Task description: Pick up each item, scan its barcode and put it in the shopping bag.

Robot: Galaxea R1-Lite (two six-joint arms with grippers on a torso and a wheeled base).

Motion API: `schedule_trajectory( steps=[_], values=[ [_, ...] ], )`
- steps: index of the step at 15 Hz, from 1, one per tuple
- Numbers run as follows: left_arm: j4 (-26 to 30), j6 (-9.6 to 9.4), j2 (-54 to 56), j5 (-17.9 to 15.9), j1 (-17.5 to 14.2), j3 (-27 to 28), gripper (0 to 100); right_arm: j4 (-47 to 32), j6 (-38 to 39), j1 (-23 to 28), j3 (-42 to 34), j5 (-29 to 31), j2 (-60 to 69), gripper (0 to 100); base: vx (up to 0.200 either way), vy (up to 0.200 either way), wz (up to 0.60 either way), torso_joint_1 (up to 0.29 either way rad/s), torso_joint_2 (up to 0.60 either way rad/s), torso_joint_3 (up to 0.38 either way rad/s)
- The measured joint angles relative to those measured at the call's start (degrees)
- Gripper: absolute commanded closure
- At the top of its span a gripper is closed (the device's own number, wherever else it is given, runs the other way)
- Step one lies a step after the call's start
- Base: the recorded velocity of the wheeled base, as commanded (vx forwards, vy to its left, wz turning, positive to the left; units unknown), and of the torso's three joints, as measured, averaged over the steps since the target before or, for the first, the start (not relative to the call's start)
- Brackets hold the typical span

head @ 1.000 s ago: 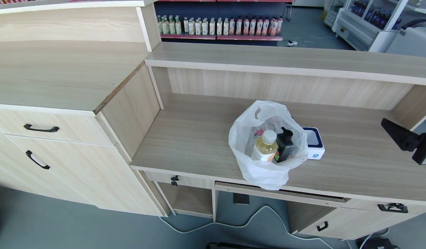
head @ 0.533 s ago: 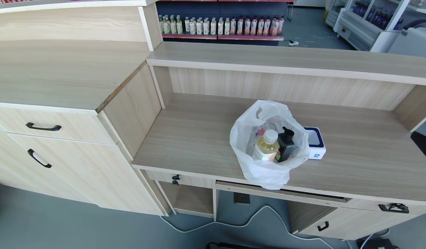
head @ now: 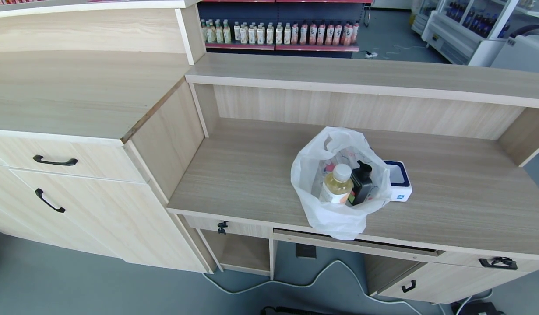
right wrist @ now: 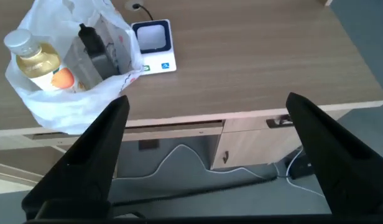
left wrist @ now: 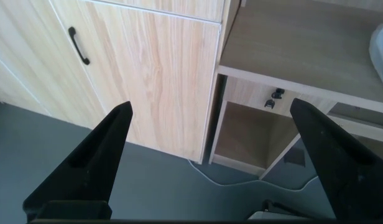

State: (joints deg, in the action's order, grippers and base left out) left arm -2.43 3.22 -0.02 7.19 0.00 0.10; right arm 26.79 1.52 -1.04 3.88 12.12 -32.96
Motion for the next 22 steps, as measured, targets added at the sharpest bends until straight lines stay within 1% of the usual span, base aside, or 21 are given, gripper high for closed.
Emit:
schedule_trajectory(
  steps=[2, 5, 6, 7, 11, 13, 15, 18, 22],
  values=[
    [0.0, 0.01, 0.0, 0.0, 0.0, 0.0, 0, -6.05, 0.11, -1.61, -2.54, 1.1, 6.51, 0, 0.0, 0.0, 0.0, 0.0, 0.0, 0.0],
    [0.0, 0.01, 0.0, 0.0, 0.0, 0.0, 0, -20.15, 0.68, -2.4, -3.63, 1.49, 17.4, 0, 0.0, 0.0, 0.0, 0.0, 0.0, 0.0],
    [0.02, 0.01, 0.0, 0.0, 0.0, 0.0, 0, -23.54, 0.83, -2.44, -3.69, 1.23, 20.89, 0, 0.0, 0.0, 0.0, 0.0, 0.0, 0.0],
    [0.0, 0.01, 0.0, 0.0, 0.0, 0.0, 0, -24.97, 0.94, -2.49, -3.85, 1.01, 23.47, 0, 0.0, 0.0, 0.0, 0.0, 0.0, 0.0],
    [0.02, 0.0, 0.0, 0.0, 0.0, 0.0, 0, -24.97, 1.04, -2.35, -3.85, 0.96, 27.59, 0, 0.0, 0.0, 0.0, 0.0, 0.0, 0.0],
    [0.0, 0.0, 0.0, 0.0, 0.0, 0.0, 0, -24.92, 1.01, -0.06, -3.88, 0.68, 29.85, 0, 0.0, 0.0, 0.0, 0.0, 0.0, 0.0],
    [0.02, 0.01, 0.0, 0.0, 0.0, 0.0, 0, -24.91, 1.07, 0.63, -3.88, 0.57, 31.7, 0, 0.0, 0.0, 0.0, 0.0, 0.0, 0.0],
    [0.0, 0.0, 0.0, 0.0, 0.0, 0.0, 0, -25.12, 7.73, 0.79, -3.88, 0.55, 32.83, 0, 0.0, 0.0, 0.0, 0.0, 0.0, 0.0],
    [0.0, 0.01, 0.0, 0.0, 0.0, 0.0, 0, -25.08, 8.48, 0.79, -3.88, 0.5, 33.1, 0, 0.0, 0.0, 0.0, 0.0, 0.0, 0.0]
  ],
)
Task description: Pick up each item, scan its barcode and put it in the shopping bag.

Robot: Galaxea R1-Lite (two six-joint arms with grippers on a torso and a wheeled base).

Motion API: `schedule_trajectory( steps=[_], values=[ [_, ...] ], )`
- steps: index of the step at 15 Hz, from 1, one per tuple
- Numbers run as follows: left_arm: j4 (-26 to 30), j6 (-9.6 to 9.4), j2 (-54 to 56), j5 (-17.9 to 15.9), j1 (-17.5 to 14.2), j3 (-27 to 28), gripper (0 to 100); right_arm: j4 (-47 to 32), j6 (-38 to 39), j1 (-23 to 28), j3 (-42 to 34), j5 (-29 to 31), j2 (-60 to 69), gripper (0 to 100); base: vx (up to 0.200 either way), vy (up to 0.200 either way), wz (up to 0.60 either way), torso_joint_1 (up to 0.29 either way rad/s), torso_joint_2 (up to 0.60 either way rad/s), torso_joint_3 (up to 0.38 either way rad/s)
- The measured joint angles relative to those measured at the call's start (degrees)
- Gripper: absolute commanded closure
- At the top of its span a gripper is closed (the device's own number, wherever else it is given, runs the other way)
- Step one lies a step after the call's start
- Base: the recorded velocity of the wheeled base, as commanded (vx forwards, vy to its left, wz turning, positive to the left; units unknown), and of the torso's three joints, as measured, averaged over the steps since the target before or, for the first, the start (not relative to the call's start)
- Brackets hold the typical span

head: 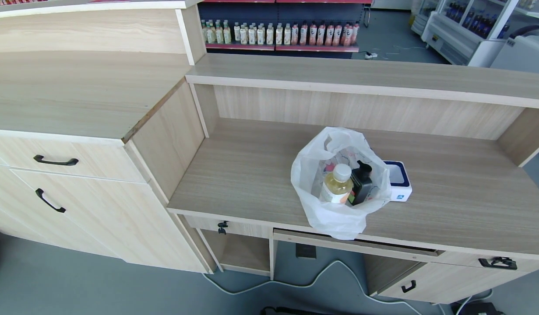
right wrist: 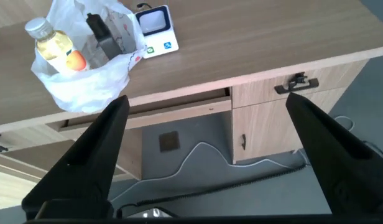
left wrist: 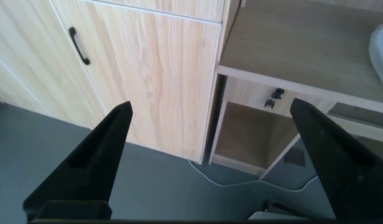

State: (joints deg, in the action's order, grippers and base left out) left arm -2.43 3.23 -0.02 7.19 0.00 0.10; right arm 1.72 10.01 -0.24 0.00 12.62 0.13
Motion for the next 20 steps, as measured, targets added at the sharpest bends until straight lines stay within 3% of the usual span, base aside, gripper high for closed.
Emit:
schedule_trajectory(
  steps=[7, 10, 20],
  values=[
    [0.02, 0.0, 0.0, 0.0, 0.0, 0.0, 0, -1.67, -4.13, 0.0, 0.0, -4.61, 0.02, 0, 0.0, 0.0, 0.0, 0.0, 0.0, 0.0],
    [0.02, 0.0, 0.0, 0.0, 0.0, 0.0, 0, -2.61, -9.35, 0.0, 0.21, -8.52, 0.02, 0, 0.0, 0.0, 0.0, 0.0, 0.0, 0.0],
    [0.0, 0.0, 0.0, 0.0, 0.0, 0.0, 0, -2.89, -9.19, 0.0, 0.27, -8.66, -0.02, 0, 0.0, 0.0, 0.0, 0.0, 0.0, 0.0]
  ],
)
